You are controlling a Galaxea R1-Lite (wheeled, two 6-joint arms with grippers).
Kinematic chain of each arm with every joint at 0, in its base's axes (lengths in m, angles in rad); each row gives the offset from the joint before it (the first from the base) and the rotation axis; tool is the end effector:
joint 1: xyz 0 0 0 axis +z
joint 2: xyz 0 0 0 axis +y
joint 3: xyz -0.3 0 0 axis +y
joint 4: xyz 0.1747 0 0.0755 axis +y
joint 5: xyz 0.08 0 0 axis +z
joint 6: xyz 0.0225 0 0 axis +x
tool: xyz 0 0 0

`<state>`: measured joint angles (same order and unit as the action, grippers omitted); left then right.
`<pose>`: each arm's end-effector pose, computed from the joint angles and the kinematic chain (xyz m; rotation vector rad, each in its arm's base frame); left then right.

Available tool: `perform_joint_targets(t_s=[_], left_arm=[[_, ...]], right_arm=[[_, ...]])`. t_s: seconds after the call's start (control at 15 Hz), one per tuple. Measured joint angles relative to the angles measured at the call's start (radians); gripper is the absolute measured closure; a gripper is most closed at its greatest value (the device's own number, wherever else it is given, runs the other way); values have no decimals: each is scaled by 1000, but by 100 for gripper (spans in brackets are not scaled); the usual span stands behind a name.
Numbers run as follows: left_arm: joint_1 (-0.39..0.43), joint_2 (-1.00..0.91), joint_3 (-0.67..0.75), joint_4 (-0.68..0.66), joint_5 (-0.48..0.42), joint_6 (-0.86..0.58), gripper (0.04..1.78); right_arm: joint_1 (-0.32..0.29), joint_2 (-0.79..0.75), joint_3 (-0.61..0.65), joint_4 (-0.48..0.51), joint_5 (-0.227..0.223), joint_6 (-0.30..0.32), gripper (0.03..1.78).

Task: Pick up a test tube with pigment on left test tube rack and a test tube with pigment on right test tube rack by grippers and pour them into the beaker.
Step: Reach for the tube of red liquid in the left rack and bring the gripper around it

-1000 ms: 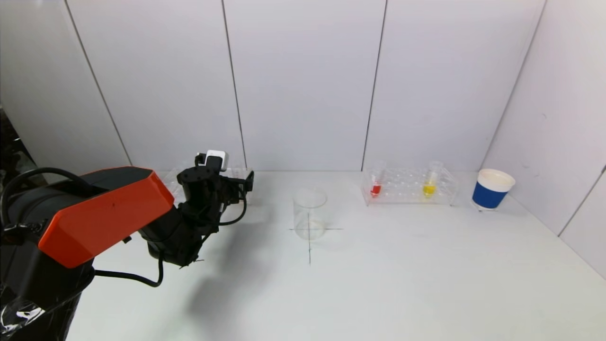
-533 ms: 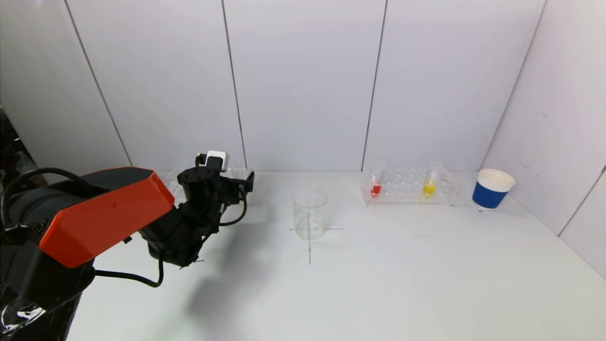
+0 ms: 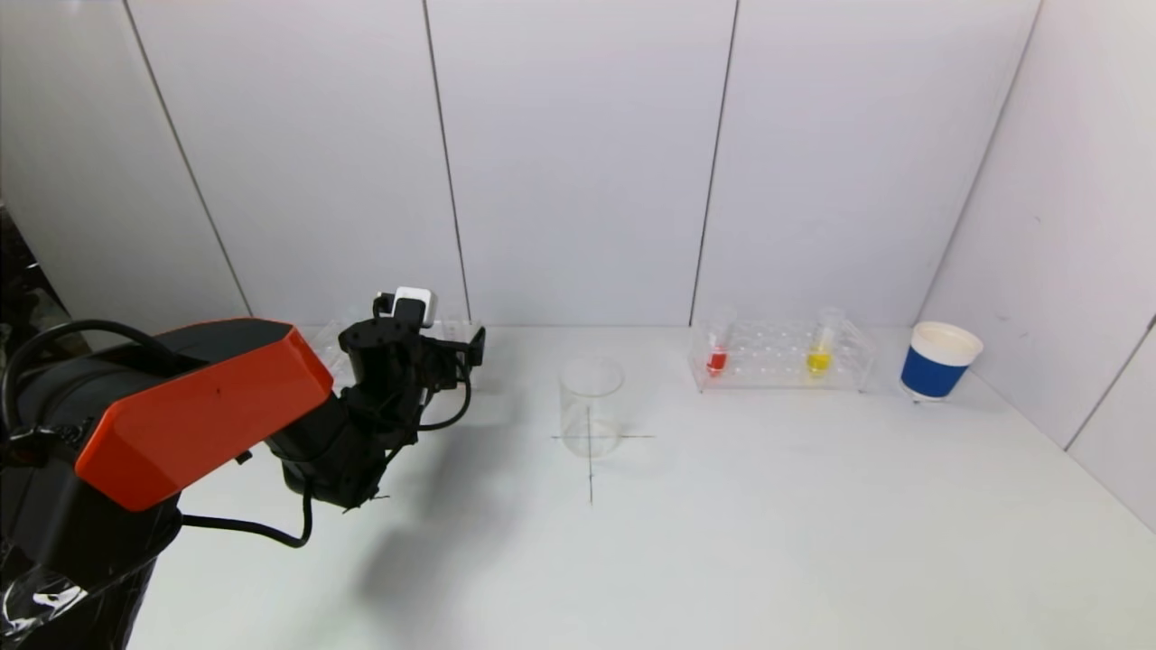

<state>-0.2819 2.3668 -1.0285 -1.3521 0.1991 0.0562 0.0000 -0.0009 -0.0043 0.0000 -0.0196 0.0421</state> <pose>0.4144 -0.1154 0.0587 0.0529 -0.0157 -0.0824 -0.0232 -0.0004 0.0767 0.0421 -0.0056 -0.0195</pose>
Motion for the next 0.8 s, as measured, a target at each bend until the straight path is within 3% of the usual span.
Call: perform_joint_targets(t_s=[0.8], left_arm=[[0, 4, -17, 7, -5, 1, 6]], right_arm=[[0, 0, 0, 0, 0, 0, 5]])
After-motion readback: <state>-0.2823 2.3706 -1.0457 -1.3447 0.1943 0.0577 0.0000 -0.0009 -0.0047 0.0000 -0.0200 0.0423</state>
